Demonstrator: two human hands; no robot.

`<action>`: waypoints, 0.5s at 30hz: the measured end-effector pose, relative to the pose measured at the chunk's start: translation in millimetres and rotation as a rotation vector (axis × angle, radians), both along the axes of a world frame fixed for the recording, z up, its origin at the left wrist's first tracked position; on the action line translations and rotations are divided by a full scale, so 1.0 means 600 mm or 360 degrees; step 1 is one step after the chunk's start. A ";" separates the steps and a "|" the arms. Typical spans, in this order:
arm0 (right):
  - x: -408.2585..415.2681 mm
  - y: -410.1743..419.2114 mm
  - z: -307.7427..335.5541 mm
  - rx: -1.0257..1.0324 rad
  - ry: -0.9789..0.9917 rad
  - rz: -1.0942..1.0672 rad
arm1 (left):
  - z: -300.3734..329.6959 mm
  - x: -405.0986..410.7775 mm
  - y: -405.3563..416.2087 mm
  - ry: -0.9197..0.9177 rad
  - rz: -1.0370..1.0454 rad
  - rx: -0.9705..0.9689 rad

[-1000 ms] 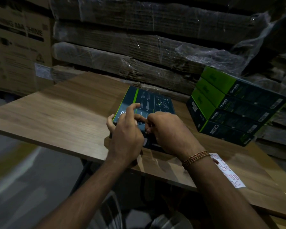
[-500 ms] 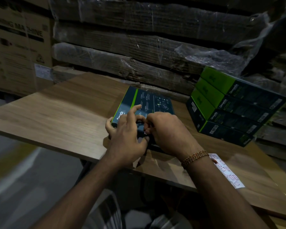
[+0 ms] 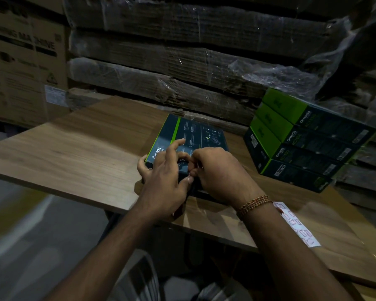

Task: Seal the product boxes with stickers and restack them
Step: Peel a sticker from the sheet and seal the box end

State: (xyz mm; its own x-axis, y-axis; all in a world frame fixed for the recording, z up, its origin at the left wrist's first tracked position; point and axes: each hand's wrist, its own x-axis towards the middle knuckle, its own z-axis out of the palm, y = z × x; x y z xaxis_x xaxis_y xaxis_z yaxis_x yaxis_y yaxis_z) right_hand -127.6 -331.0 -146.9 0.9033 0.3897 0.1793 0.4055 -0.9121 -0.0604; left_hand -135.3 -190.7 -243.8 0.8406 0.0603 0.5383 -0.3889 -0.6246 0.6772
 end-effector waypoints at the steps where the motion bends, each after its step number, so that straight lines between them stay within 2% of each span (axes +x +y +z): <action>1: 0.000 0.001 0.000 0.0004 0.0007 -0.0007 | 0.000 0.000 0.000 -0.0006 0.0011 0.0010; 15: 0.015 -0.002 0.007 0.0170 0.0162 -0.0014 | -0.001 0.001 -0.004 -0.0008 0.0073 0.0003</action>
